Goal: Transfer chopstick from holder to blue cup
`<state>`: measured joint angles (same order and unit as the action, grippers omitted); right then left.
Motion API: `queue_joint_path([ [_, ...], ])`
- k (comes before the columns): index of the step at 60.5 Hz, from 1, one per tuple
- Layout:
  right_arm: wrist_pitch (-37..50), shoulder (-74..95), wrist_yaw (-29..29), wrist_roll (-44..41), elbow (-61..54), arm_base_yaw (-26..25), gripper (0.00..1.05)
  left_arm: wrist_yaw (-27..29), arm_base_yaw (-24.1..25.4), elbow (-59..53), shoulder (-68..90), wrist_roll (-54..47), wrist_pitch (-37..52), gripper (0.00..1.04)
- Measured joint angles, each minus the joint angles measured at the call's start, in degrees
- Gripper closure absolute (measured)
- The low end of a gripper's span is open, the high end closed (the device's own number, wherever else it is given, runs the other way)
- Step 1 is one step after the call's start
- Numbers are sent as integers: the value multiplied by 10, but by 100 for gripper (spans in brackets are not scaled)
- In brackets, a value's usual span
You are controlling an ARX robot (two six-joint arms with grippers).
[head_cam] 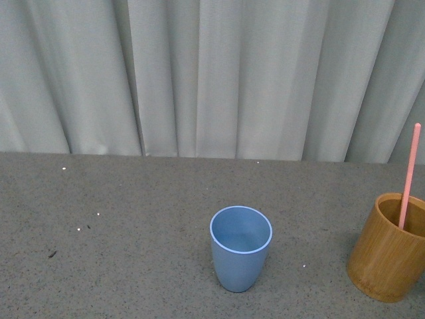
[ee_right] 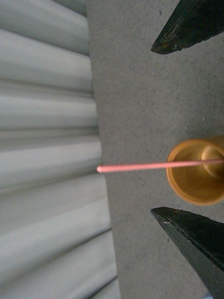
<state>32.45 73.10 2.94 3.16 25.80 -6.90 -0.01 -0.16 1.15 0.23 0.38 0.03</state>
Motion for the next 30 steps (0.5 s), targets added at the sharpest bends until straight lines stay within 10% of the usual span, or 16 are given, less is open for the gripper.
queue_joint_path([
  [30, -42, 184, -47, -43, 153, 44, 9, 0, 0, 0, 0, 0, 0, 7],
])
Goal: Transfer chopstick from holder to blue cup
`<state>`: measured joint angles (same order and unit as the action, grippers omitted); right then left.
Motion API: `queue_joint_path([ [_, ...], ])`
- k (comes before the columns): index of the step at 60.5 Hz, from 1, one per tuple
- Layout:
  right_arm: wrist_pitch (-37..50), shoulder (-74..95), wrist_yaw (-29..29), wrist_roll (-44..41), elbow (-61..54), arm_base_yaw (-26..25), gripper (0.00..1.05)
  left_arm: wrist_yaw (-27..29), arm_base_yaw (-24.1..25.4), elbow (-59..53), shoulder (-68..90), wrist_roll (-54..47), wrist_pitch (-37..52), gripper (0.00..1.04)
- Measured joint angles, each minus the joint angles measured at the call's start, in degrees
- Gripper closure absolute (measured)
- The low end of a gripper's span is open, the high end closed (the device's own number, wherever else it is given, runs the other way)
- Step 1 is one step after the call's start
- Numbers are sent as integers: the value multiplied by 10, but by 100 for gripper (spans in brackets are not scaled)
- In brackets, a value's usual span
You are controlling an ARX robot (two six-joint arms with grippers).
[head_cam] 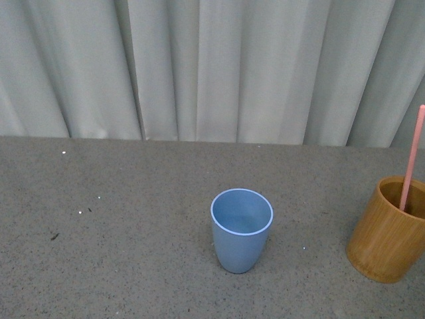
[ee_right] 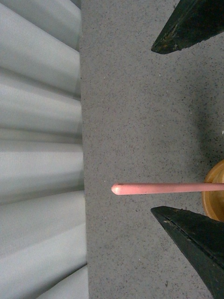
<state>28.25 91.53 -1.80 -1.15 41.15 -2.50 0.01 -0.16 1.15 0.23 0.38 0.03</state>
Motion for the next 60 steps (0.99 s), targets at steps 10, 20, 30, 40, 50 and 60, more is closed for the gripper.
queue_joint_path([
  [10, 21, 56, -13, 4, 25, 22, 9, 0, 0, 0, 0, 0, 0, 7],
  [20, 31, 98, -17, 18, 49, 24, 9, 0, 0, 0, 0, 0, 0, 7],
  [30, 39, 129, -18, 30, 68, 30, 9, 0, 0, 0, 0, 0, 0, 7],
  [40, 45, 162, -18, 45, 89, 35, 9, 0, 0, 0, 0, 0, 0, 7],
  [50, 45, 179, -18, 49, 109, 37, 9, 0, 0, 0, 0, 0, 0, 7],
  [60, 45, 197, -23, 48, 131, 39, 9, 0, 0, 0, 0, 0, 0, 7],
])
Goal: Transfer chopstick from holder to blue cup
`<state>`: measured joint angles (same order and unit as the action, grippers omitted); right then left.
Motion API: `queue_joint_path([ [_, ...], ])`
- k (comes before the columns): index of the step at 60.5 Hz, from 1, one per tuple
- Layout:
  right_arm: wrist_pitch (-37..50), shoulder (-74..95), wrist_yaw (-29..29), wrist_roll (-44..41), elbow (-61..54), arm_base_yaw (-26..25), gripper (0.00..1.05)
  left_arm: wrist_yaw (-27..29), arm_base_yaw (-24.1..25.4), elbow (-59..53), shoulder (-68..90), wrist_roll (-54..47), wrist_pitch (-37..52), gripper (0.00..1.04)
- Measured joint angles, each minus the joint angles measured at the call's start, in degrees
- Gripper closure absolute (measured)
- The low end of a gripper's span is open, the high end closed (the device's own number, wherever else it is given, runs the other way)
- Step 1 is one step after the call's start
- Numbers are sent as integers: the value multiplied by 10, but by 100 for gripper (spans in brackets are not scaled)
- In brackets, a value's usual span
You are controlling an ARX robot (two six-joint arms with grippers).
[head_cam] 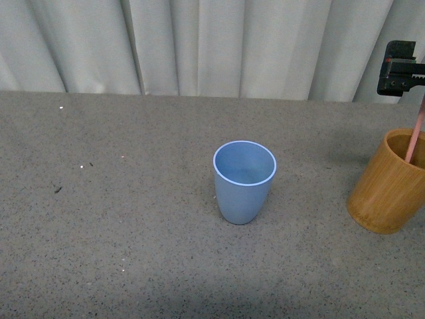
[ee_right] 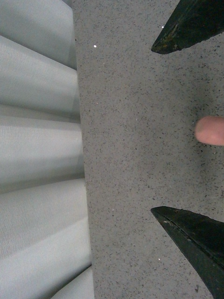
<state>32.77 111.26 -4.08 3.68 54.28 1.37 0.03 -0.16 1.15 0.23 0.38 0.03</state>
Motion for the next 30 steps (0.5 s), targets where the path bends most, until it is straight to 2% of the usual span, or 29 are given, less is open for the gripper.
queue_joint_path([
  [21, -2, 35, -8, 6, 30, 11, 10, 0, 0, 0, 0, 0, 0, 7],
  [30, 5, 37, -10, 14, 29, 17, 32, 0, 0, 0, 0, 0, 0, 7],
])
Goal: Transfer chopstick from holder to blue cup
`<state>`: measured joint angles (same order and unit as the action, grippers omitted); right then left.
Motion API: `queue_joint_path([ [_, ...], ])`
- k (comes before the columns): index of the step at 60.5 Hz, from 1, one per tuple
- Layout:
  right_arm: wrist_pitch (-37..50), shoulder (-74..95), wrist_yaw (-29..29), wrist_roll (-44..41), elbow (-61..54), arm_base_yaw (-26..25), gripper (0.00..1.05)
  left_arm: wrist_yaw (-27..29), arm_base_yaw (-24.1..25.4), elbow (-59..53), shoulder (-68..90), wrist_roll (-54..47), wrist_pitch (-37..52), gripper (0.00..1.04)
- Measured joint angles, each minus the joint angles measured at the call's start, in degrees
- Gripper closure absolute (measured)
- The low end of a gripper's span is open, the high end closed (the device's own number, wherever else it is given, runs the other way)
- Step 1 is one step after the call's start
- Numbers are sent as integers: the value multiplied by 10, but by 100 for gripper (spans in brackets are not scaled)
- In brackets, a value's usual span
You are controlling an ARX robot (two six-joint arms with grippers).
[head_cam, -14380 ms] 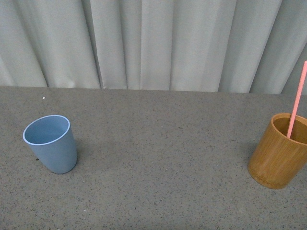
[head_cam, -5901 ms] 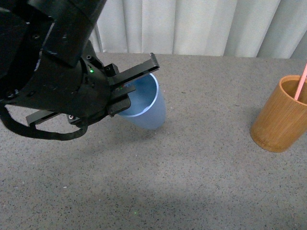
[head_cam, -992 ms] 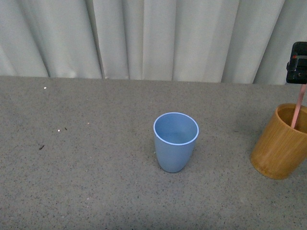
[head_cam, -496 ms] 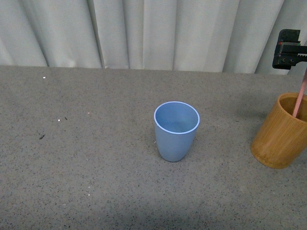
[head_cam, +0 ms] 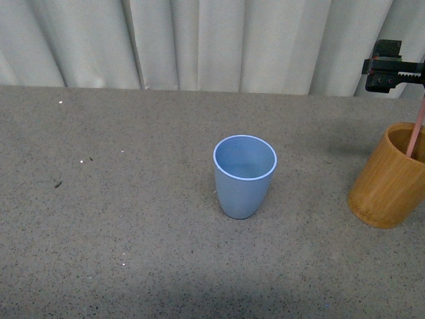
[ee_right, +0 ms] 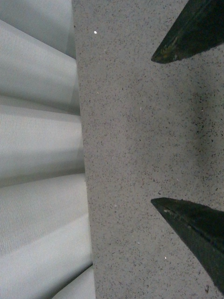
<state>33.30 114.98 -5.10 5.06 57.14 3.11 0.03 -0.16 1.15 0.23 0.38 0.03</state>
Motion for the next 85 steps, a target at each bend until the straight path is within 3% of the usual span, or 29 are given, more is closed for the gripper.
queue_joint_path([
  [28, 45, -7, 9, -10, -59, 1, 104, 0, 0, 0, 0, 0, 0, 7],
  [52, 52, -50, 16, -12, -81, -13, 104, 0, 0, 0, 0, 0, 0, 7],
  [85, -21, -292, 73, 26, -78, -50, 104, 0, 0, 0, 0, 0, 0, 7],
])
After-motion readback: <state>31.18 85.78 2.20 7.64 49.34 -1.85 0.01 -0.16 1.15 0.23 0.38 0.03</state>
